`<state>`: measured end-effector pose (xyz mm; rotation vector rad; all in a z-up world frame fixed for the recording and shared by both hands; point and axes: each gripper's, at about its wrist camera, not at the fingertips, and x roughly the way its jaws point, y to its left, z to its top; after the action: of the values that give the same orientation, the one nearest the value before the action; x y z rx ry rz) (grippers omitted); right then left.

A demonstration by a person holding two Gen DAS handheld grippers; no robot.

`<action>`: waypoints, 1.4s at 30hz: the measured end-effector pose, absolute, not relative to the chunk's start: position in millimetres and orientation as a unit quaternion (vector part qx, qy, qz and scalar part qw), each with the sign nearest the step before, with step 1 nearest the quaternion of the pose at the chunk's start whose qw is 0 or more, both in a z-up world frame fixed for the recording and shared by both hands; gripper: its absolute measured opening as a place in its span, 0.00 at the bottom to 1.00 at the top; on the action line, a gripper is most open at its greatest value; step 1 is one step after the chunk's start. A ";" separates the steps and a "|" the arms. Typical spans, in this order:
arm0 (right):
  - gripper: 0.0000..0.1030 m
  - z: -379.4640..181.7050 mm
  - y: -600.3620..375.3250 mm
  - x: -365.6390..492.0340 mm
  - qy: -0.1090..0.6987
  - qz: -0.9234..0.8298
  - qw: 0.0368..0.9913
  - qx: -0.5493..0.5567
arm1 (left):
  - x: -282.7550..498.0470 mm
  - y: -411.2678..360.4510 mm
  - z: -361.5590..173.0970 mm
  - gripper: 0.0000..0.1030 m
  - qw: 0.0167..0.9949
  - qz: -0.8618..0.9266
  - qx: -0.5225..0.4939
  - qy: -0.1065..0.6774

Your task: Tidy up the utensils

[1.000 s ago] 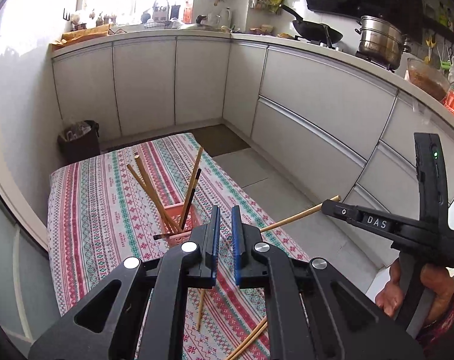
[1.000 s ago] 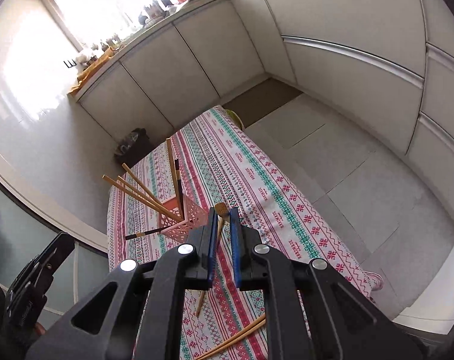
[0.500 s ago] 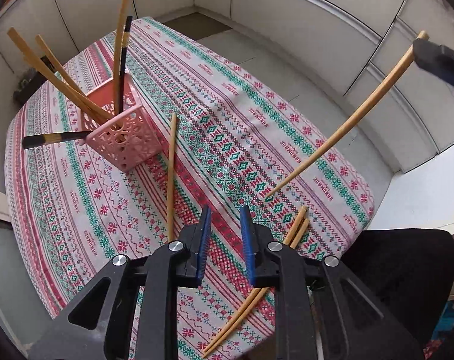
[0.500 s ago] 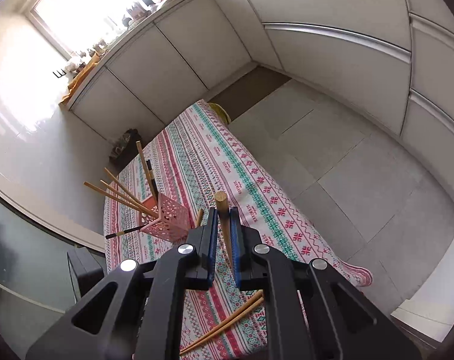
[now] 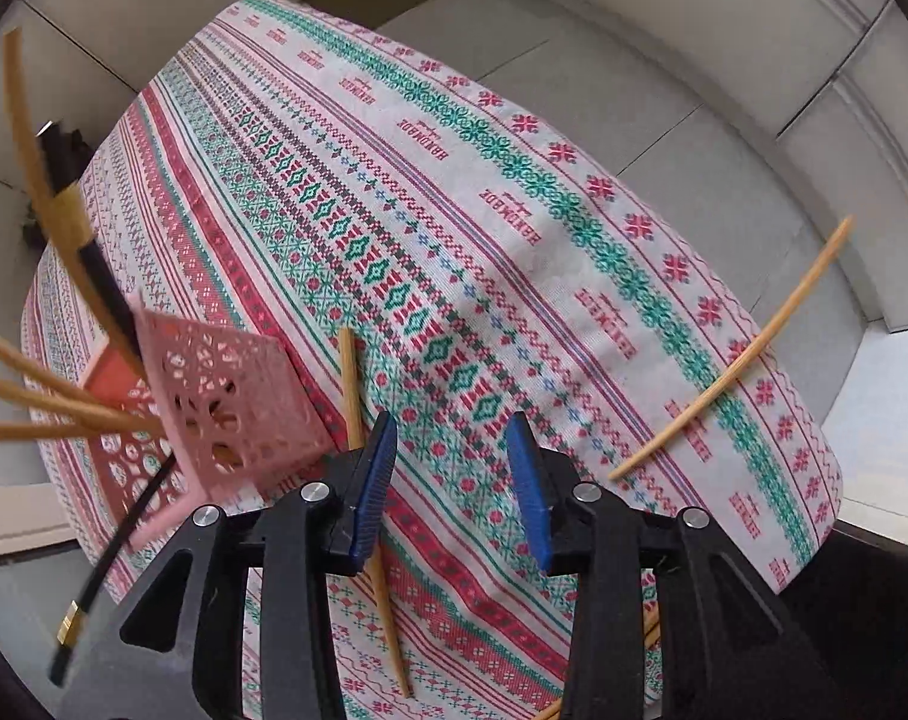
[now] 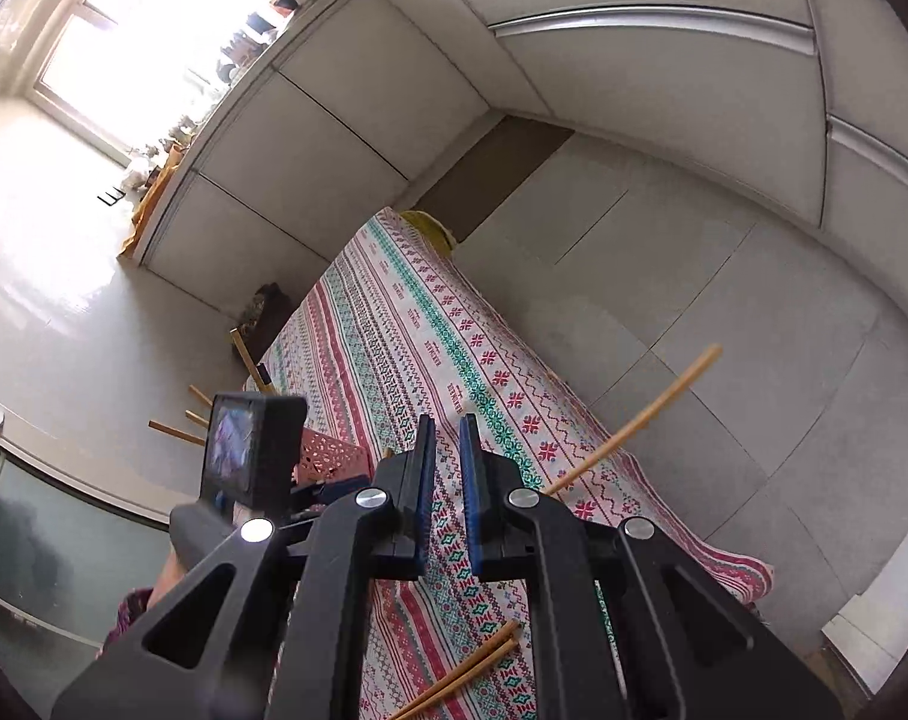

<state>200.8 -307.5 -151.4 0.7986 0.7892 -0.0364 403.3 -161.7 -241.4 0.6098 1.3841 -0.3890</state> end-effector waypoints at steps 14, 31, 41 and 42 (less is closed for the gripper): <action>0.09 -171.0 -329.7 201.7 0.381 0.001 0.823 0.420 | 461.7 -154.5 -285.7 0.24 0.639 -0.103 0.343 0.681; 0.11 -177.8 -340.1 198.0 0.385 -0.002 0.814 0.436 | 467.2 -177.3 -298.3 0.14 0.561 -0.180 0.308 0.747; 0.13 -196.6 -389.5 177.8 0.363 -0.014 0.777 0.513 | 419.6 -144.9 -285.7 0.27 0.594 -0.188 0.324 0.712; 0.14 -200.0 -398.2 174.7 0.360 -0.013 0.771 0.525 | 419.8 -140.3 -285.8 0.27 0.596 -0.192 0.319 0.712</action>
<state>174.7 -398.2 -200.0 1.1381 0.7805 -0.0292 419.8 -140.3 -285.8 0.7420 1.6525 -0.4471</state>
